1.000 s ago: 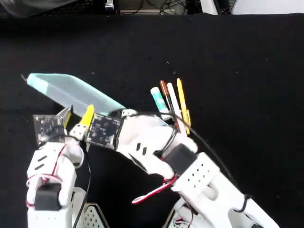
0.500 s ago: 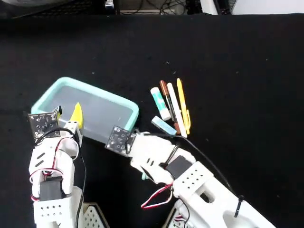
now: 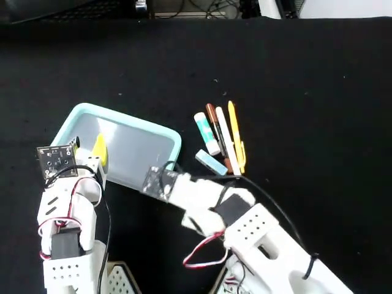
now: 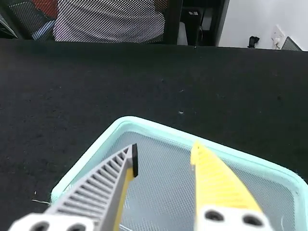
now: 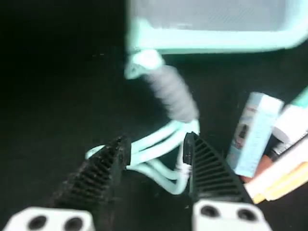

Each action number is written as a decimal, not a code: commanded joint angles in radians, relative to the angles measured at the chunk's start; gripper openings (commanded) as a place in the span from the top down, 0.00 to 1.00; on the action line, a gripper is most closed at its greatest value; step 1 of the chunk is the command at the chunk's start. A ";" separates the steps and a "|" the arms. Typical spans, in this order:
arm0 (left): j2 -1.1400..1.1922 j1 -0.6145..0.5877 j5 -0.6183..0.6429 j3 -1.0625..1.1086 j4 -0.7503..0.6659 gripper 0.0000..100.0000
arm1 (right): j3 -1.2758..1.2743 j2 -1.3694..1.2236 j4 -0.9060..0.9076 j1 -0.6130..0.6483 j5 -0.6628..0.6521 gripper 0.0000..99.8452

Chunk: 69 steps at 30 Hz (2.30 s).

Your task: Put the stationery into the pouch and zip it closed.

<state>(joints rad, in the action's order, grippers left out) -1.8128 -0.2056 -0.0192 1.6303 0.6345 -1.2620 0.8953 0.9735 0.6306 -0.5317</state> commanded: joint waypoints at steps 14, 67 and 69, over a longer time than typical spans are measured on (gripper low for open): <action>-0.003 -0.007 0.000 -0.007 -0.014 0.80 | -0.022 0.016 -0.144 -0.103 -0.043 0.82; -0.005 -0.054 -0.002 -0.340 0.304 0.80 | 0.794 -0.117 0.098 -0.087 0.023 0.99; -0.005 -0.048 -0.002 -0.403 0.353 0.80 | 0.871 -0.180 0.098 -0.086 0.021 0.99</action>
<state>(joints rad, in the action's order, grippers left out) -1.8128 -0.2486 -0.0192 1.3525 0.9306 -0.5501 0.7956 1.0687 0.5478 -0.5178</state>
